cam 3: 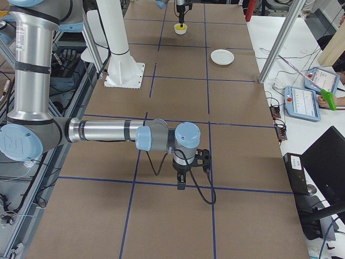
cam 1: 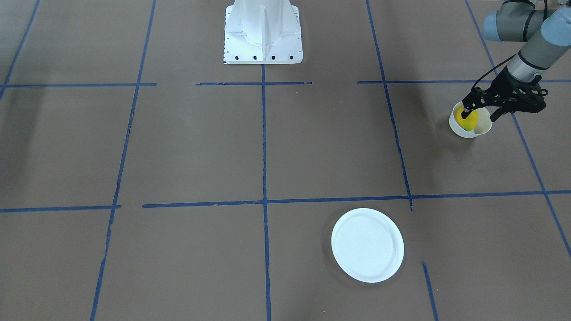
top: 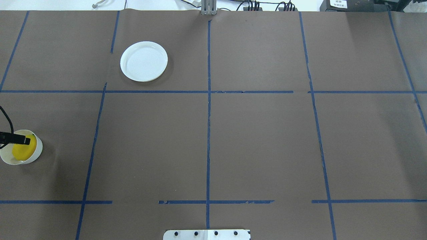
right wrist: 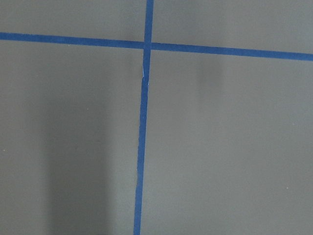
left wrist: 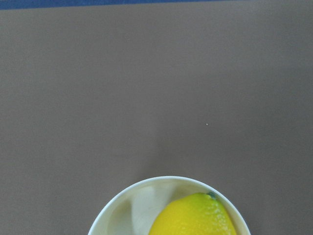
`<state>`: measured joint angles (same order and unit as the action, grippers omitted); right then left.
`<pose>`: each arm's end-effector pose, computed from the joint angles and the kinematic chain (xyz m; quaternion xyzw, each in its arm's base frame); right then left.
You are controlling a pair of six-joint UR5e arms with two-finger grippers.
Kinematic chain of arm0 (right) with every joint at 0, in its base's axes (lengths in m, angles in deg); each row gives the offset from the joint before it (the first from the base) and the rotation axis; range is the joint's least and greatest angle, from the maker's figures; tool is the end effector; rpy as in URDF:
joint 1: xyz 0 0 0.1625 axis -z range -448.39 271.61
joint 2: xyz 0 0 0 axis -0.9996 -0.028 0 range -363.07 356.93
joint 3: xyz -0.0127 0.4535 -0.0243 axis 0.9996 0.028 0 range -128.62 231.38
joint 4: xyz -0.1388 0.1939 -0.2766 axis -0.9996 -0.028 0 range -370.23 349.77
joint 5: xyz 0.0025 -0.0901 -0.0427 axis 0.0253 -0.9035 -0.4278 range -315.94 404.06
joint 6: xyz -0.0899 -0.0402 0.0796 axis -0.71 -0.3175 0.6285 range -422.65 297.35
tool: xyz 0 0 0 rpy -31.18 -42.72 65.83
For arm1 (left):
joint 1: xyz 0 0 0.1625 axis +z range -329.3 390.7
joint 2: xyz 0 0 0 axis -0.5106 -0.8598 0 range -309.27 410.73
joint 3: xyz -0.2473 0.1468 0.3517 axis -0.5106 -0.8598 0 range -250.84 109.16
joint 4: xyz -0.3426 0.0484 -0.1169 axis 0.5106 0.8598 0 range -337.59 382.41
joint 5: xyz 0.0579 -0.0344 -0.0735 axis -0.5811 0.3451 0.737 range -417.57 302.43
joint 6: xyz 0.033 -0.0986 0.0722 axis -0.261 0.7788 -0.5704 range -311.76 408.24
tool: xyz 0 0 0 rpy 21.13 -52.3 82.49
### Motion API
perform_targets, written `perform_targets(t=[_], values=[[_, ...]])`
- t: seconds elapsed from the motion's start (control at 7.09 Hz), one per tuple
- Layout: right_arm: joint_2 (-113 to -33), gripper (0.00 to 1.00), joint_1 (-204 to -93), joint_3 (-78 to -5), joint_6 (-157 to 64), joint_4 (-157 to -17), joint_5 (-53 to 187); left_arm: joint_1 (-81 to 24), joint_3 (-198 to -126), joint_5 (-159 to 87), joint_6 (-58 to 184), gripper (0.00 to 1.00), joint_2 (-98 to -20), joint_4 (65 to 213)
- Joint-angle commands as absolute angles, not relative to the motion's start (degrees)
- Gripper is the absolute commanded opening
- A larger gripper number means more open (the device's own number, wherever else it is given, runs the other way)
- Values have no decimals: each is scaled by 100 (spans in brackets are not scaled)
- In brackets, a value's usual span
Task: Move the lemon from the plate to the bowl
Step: 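Lower the lemon into the bowl and open the left gripper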
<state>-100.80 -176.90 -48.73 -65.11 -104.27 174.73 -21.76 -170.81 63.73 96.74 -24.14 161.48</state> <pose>0.0410 -0.3767 0.6976 -0.0107 -0.3476 -0.0273 0.9372 0.1698 -0.3321 0.6404 0.0925 0.4285 0.0151 0.8987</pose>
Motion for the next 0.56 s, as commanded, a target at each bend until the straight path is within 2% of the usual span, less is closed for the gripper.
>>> perform_targets(t=[0.0,0.42], values=[[-10071,100,-17690,-4873,-6511,-10427,17475,-2255,-17505,6904,9641,100,-2302,16067],[-10080,100,-17690,-4873,-6511,-10427,17475,-3553,-17516,7110,7300,100,-2345,15289]])
